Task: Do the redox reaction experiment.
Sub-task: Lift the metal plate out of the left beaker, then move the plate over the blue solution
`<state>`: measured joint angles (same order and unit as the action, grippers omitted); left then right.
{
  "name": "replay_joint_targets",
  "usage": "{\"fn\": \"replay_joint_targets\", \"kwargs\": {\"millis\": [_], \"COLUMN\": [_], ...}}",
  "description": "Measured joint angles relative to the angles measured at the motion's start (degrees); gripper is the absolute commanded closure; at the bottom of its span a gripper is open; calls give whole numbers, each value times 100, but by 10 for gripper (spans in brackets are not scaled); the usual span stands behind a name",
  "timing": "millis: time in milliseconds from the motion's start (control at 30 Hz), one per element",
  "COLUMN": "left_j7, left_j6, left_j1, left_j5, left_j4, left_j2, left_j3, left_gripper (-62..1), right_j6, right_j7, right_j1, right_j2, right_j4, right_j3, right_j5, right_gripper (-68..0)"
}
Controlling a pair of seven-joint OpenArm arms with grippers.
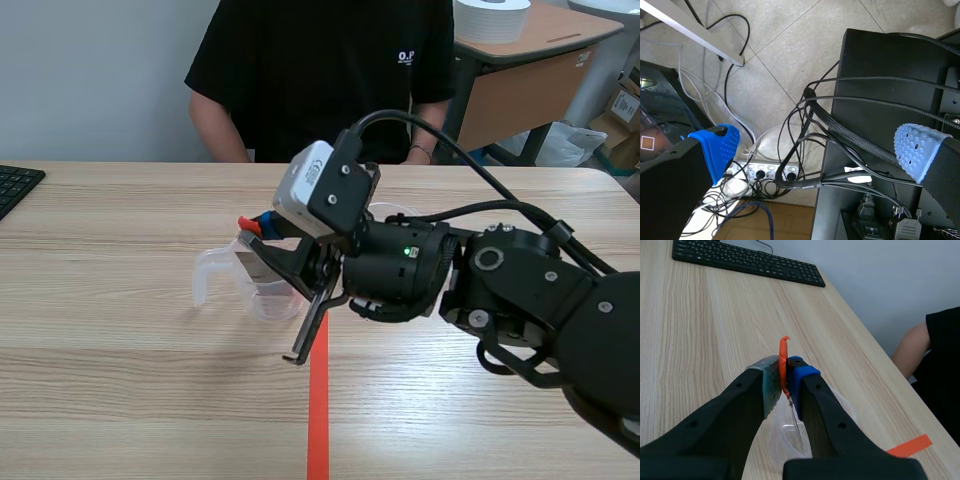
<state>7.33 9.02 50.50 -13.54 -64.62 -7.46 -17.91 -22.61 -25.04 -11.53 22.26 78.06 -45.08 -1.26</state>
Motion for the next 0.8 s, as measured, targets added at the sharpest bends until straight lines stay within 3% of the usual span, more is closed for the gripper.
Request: {"fn": "replay_joint_targets", "kwargs": {"millis": [100,133,200,333,500,800], "left_j7": [0,0,0,-28,-26,-192], "left_j6": [0,0,0,0,33,127], "left_j1": [0,0,0,0,0,4], "left_j5": [0,0,0,9,310,304], "left_j4": [0,0,0,0,0,-2], "left_j2": [0,0,0,0,0,0], "left_j3": [0,0,0,0,0,0], "left_gripper": [-623,-623,-623,-623,-623,-623], "right_j6": [-103,-330,-525,-820,-1231,-1755], "right_j7": [136,271,487,949,1539,2924], "right_j1": [0,0,2,0,0,2], "right_j2": [15,15,13,13,13,13], "right_j4": [192,304,496,822,1147,1923], "right_j3": [149,247,387,737,1161,2251], "right_j5": [-2,-4,-66,-485,-953,-1928], "right_gripper": [-15,-15,-15,-15,-15,-15]}}
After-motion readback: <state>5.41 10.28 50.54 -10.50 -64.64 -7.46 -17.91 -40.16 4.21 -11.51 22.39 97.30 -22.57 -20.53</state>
